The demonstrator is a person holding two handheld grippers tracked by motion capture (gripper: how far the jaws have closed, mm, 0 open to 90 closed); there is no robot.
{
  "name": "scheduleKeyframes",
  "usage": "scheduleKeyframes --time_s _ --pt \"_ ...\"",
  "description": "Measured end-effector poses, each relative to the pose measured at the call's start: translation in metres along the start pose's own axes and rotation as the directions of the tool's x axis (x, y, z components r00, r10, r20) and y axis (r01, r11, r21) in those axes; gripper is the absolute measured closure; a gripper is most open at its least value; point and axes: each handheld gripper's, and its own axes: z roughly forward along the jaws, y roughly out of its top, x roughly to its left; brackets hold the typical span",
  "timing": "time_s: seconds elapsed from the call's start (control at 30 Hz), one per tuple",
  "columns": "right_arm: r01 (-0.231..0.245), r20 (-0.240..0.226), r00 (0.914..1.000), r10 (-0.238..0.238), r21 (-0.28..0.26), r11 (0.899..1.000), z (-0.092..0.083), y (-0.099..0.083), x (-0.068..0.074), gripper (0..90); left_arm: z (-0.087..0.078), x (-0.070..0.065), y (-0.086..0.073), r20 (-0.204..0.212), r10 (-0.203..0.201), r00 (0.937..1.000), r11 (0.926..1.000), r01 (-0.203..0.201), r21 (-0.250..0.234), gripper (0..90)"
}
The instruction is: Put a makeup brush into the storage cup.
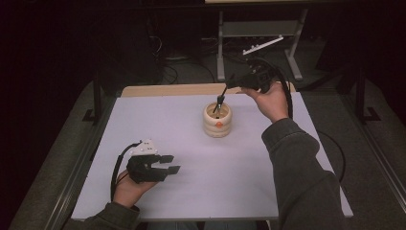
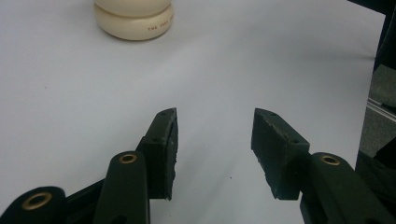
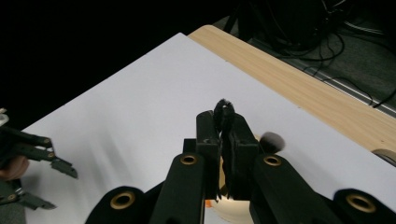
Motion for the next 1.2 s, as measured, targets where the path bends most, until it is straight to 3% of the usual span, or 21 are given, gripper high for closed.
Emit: scheduleKeyframes --time_s 0.27,0.53,0.77,0.9,1.2 --pt "-0.036 0.039 0.9986 0.036 0.02 0.999 0.004 -0.002 -0.009 84.9 0.0 0.0 0.0 -0.001 -0.003 1.0 1.0 0.003 -0.003 50.1" --pt "-0.043 0.06 0.9973 0.042 0.024 0.999 0.006 -0.005 -0.015 84.9 -0.001 0.0 0.0 0.001 -0.014 0.9999 0.9999 0.014 -0.008 50.0" --pt "-0.054 0.056 0.9971 0.052 0.023 0.998 0.011 -0.009 -0.018 84.9 -0.002 0.002 -0.001 -0.003 0.004 1.0 0.9999 -0.004 -0.009 50.0" --pt "-0.06 0.055 0.9968 0.059 0.026 0.998 0.017 -0.012 -0.02 84.9 -0.003 0.002 -0.001 -0.002 -0.012 0.9999 0.9999 0.012 -0.012 50.1" --pt "-0.082 0.044 0.9957 0.081 0.024 0.996 0.031 -0.017 -0.017 84.9 -0.005 0.003 0.0 -0.004 -0.006 1.0 0.9999 0.006 -0.014 49.8"
